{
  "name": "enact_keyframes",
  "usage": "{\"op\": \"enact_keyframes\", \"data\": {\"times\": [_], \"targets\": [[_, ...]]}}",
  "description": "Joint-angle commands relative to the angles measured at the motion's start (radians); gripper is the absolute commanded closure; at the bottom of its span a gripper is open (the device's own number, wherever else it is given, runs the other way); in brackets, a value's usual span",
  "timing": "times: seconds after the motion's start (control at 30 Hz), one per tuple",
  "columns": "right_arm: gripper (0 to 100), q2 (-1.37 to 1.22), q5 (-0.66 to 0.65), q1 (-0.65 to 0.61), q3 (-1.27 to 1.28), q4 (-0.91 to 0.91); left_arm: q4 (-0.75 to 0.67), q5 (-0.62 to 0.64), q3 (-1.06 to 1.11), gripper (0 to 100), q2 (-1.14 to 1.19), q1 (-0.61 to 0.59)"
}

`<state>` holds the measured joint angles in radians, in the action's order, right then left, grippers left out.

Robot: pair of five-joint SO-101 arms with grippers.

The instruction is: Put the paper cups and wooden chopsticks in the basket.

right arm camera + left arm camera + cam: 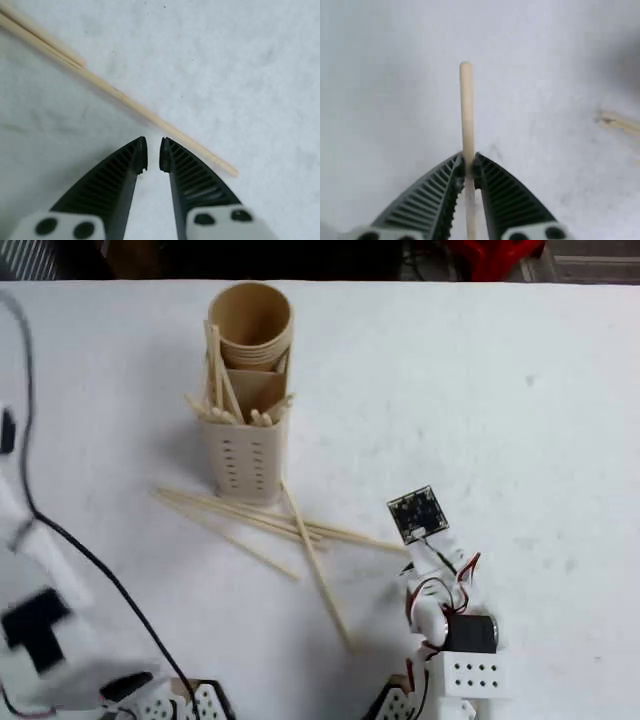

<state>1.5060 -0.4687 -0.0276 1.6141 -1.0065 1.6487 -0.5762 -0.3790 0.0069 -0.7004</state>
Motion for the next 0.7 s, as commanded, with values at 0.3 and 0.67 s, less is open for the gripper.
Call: {"op": "enact_keyframes", "data": {"times": [0.3,0.67], "targets": [[93.6,0.004,0.000,0.002,0.015,0.038,-0.376,0.496,-0.212,98,-0.469,0.694],[93.9,0.004,0.000,0.002,0.031,0.070,-0.655,0.552,-0.087,98,-0.206,0.857]]}}
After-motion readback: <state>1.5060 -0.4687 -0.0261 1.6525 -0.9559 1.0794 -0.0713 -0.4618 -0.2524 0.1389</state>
